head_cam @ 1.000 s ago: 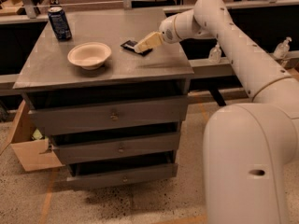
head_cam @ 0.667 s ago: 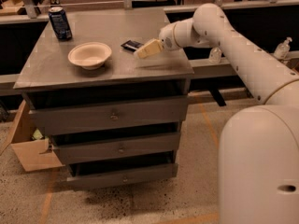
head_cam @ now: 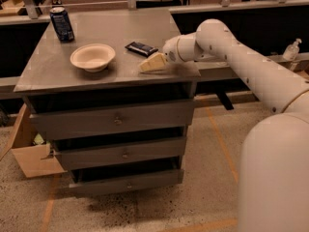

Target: Move rxbar blueberry near paper bowl

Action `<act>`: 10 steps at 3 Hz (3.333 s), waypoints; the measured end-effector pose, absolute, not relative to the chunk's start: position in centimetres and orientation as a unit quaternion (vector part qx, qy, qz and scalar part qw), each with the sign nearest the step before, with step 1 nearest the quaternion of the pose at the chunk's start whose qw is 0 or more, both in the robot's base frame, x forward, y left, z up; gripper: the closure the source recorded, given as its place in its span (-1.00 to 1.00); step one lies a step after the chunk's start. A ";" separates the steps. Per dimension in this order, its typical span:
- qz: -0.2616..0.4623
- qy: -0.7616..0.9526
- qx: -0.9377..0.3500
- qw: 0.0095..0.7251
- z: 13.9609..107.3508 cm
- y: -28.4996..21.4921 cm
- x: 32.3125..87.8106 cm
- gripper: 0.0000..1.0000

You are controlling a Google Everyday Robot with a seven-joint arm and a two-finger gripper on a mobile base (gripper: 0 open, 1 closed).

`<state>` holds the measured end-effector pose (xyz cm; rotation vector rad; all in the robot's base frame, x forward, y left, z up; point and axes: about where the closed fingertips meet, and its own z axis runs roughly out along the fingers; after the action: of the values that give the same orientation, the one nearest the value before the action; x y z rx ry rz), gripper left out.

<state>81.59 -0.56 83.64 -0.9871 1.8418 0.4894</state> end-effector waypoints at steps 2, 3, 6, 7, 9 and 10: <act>0.198 0.747 -0.382 0.506 85.2 -1.8 82.6 -0.96; 0.202 0.746 -0.379 0.509 85.4 -1.5 83.3 -0.82; 0.204 0.742 -0.380 0.513 85.3 0.0 86.3 -0.74; 0.206 0.742 -0.382 0.511 84.9 0.4 86.7 -0.48; 0.210 0.746 -0.385 0.502 84.0 0.8 86.6 -0.42; 0.212 0.747 -0.388 0.496 83.6 1.0 86.4 -0.07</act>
Offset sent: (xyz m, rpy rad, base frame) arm 0.0170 -0.0240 0.0324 0.0760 -0.0728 -0.0672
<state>86.38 1.00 83.60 -0.9391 1.8103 0.5128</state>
